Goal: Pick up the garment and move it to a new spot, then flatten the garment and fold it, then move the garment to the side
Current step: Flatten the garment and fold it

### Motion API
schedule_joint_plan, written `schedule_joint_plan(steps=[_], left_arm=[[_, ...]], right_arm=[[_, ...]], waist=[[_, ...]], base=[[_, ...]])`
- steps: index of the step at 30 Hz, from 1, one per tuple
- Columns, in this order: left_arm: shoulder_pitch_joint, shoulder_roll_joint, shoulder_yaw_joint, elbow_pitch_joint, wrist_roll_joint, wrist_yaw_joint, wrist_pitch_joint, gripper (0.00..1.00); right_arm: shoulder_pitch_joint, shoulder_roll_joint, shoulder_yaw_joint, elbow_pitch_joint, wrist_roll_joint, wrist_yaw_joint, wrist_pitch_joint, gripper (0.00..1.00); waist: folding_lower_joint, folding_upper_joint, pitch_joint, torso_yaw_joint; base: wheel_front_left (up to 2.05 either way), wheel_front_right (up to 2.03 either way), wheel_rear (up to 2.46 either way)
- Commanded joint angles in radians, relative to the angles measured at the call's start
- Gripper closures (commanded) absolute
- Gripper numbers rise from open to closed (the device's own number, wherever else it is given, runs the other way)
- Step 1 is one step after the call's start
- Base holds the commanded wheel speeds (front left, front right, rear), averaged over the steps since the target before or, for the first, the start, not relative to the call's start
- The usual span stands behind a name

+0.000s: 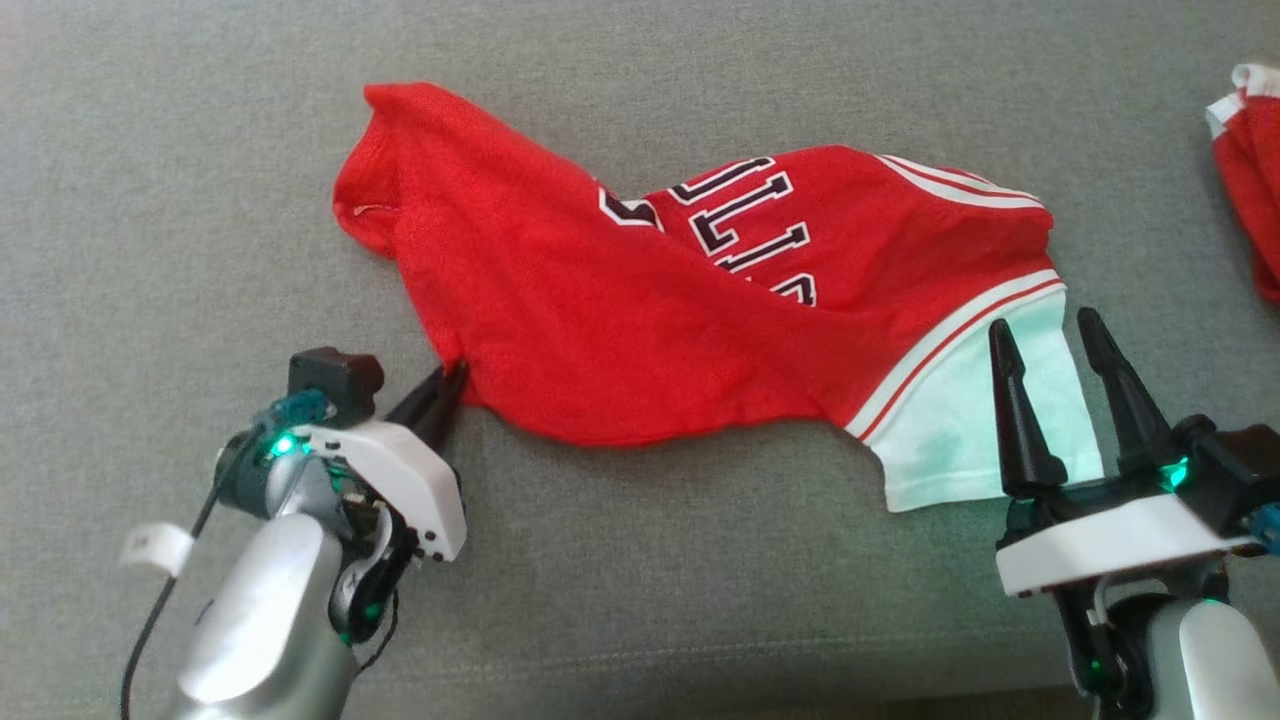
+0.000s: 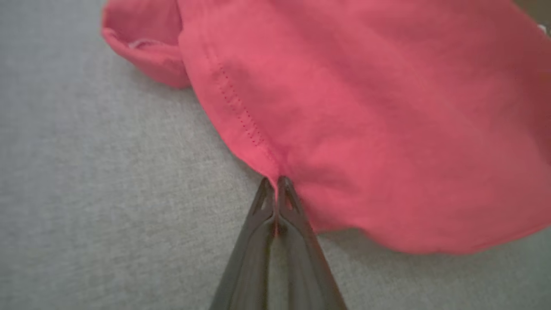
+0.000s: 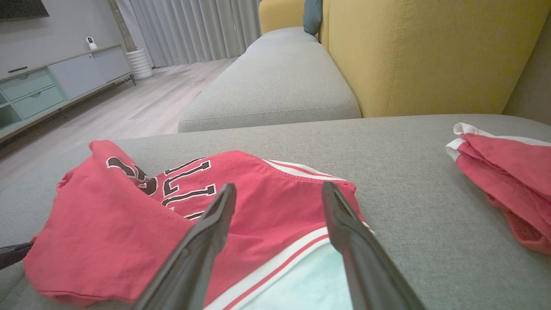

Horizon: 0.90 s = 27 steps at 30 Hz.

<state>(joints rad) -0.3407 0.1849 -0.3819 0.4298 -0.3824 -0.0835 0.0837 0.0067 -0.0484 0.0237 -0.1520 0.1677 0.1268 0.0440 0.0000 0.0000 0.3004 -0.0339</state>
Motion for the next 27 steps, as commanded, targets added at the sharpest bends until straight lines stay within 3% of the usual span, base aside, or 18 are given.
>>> schedule_joint_plan(steps=[1,8,19,22,27], left_arm=[[-0.018,0.031,0.027,-0.037,0.014,0.013,-0.021,1.0],[0.087,0.052,0.036,-0.285,0.04,0.076,-0.079,1.0],[0.329,0.103,0.037,-0.782,0.038,0.186,0.076,1.0],[0.354,0.11,0.048,-0.827,0.027,0.207,0.112,1.0],[0.319,0.099,0.06,-0.742,-0.016,0.196,0.125,1.0]], right_arm=[[-0.035,-0.011,0.018,-0.032,0.007,0.004,-0.009,0.0],[-0.017,-0.009,-0.004,-0.026,0.008,0.004,-0.007,0.0],[0.007,-0.005,-0.023,-0.032,0.013,0.004,-0.001,0.0],[0.002,-0.004,-0.016,-0.034,0.017,0.004,0.0,0.0],[-0.014,-0.003,0.001,-0.035,0.018,0.004,0.002,0.0]], waist=[[0.0,0.0,-0.003,0.003],[0.0,0.0,-0.036,0.034],[0.0,0.0,-0.066,0.096],[0.0,0.0,-0.059,0.1],[0.0,0.0,-0.04,0.075]], base=[[0.0,0.0,0.0],[0.0,0.0,0.0],[0.0,0.0,0.0],[0.0,0.0,0.0],[0.0,0.0,0.0]])
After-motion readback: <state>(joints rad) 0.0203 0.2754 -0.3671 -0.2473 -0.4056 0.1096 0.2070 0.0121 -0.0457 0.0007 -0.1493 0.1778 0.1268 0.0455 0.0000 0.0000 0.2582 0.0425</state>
